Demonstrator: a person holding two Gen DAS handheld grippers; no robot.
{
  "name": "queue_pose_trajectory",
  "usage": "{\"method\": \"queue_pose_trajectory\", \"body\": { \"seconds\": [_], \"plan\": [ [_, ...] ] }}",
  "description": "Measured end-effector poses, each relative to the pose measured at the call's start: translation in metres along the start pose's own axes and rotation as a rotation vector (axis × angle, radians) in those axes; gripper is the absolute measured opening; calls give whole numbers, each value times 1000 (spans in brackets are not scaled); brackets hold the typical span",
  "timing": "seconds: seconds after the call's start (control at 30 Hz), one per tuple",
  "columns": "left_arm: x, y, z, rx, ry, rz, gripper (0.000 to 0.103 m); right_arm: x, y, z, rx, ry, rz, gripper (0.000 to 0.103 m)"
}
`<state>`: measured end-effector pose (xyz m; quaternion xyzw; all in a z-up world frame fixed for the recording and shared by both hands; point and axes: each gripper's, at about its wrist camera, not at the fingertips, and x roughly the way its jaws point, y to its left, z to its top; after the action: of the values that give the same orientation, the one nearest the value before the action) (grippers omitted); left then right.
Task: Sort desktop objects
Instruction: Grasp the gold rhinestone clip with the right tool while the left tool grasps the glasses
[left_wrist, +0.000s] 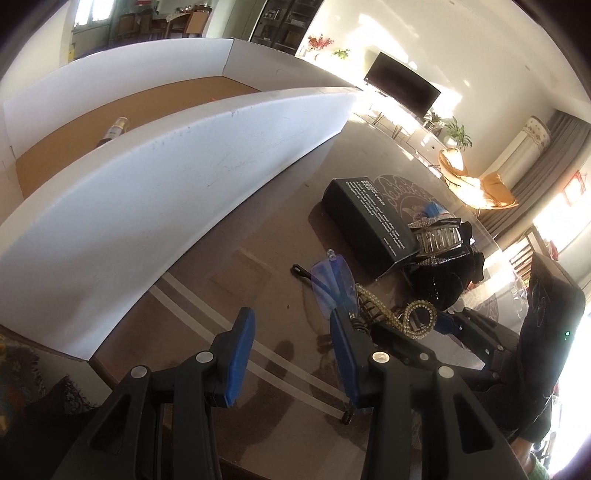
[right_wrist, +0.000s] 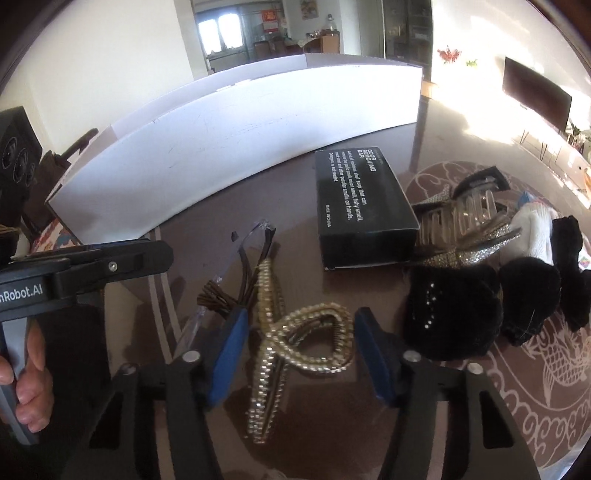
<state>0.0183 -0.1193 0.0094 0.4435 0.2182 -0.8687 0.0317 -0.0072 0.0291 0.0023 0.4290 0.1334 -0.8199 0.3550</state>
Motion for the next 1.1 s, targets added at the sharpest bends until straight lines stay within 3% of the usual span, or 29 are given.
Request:
{"method": "queue_pose_trajectory", "body": {
  "seconds": [0.17,0.3,0.37,0.63,0.7,0.77,0.93,0.97,1.0,1.07,1.1],
  "plan": [
    [12,-19,-2,86,62,5,43,-17,-17,-18,25,-8,-105,51],
    [26,-41,-3,166,92,56,55,-36,-33,-43,60,-6,-194,51],
    [30,-49,-3,192,97,87,55,-43,-36,-53,63,-13,-202,51],
    [22,-49,-8,50,49,-92,59,-45,-34,-57,117,-39,-197,54],
    [33,-57,-11,43,61,-33,60,-52,-38,-59,113,-36,-199,55],
    [37,-71,-13,77,17,60,68,-53,-39,-61,114,-37,-196,55],
    [43,-94,-22,212,-2,188,72,-50,-44,-63,117,-38,-188,57],
    [44,-97,-23,232,5,207,79,-51,-43,-65,109,-35,-192,58],
    [45,-97,-24,240,17,226,93,-51,-41,-65,100,-33,-199,61],
    [48,-96,-27,251,28,270,103,-49,-43,-65,105,-30,-211,65],
    [47,-92,-28,247,22,264,103,-47,-46,-65,117,-28,-206,68]
  ]
}}
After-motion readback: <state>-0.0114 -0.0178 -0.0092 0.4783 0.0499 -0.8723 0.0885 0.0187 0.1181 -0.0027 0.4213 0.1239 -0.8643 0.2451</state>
